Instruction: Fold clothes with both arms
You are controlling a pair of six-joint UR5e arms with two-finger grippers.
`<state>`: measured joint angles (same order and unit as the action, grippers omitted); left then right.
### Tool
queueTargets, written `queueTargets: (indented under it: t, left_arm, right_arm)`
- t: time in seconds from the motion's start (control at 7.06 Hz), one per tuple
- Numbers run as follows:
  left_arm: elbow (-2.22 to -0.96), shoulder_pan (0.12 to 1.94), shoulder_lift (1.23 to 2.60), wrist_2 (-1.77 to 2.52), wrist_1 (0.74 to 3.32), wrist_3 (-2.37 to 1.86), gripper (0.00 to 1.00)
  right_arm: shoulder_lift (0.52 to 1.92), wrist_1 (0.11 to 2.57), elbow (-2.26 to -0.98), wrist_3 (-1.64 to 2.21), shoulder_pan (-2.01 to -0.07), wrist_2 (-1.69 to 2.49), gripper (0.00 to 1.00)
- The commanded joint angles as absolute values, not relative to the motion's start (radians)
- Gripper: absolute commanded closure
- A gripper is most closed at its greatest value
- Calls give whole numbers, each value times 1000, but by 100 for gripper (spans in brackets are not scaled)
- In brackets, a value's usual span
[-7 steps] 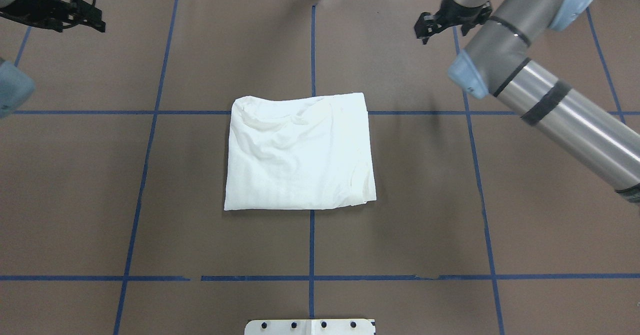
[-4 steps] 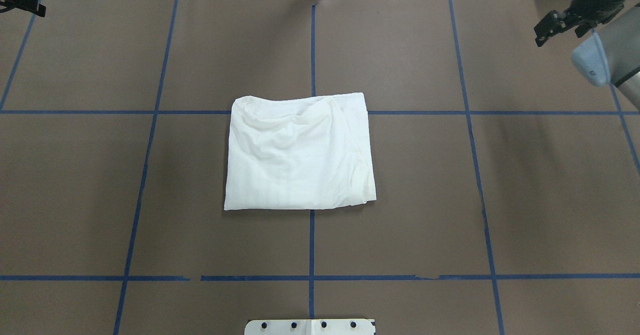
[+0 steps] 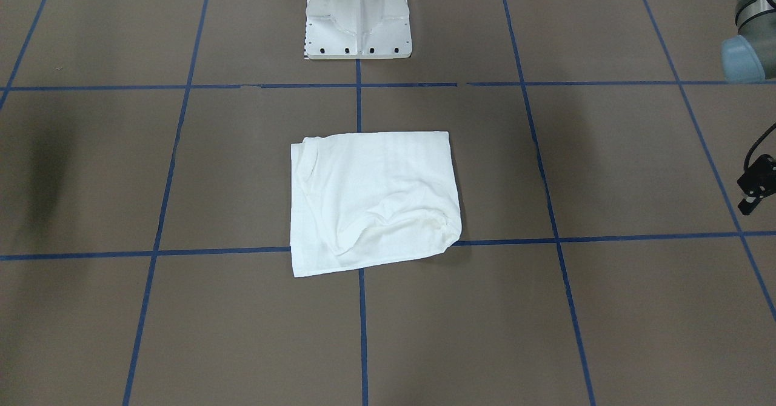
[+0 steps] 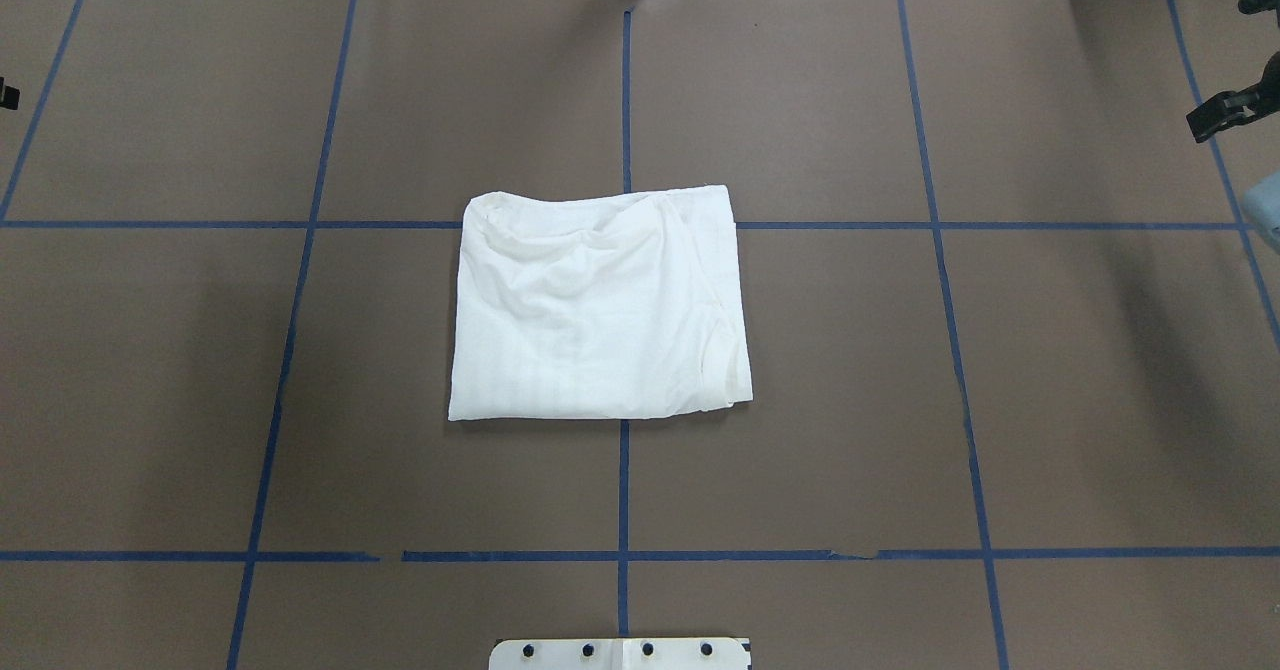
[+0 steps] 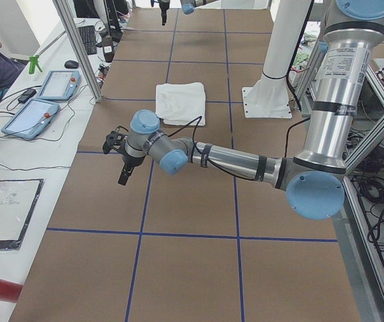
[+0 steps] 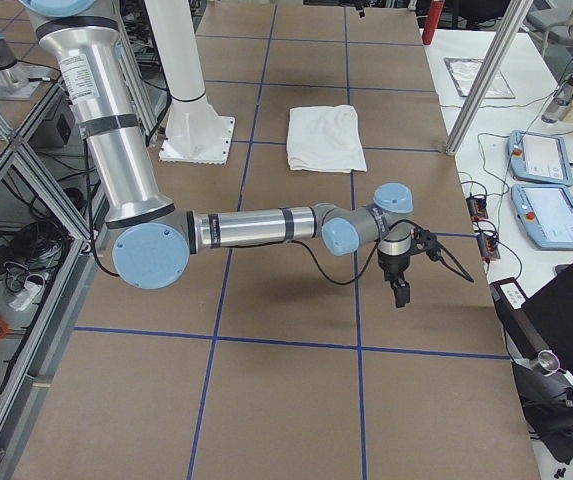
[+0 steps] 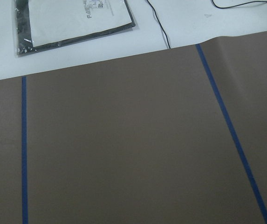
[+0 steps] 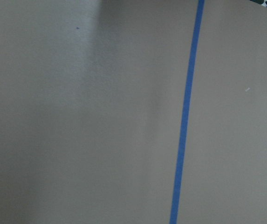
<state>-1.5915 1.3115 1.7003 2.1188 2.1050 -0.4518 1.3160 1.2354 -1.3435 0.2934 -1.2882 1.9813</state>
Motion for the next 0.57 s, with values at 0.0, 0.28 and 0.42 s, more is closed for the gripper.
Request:
queueTargets:
  t: [0.0,0.28,0.42]
  left_arm:
    - [-1620,1316,1687,2159,1946,-402,1]
    - [-1624,1435,1689,2241,1750,-151,1]
    - [-1637,1494,1689,2241,1661,-39,1]
  right_arm:
    - [1351,1253,-1335,291,-1411,2257,0]
    - [1400,1298,-1367,290,-1511,2405,0]
    - [1442,1343,-1437,290,-1523,2420,0]
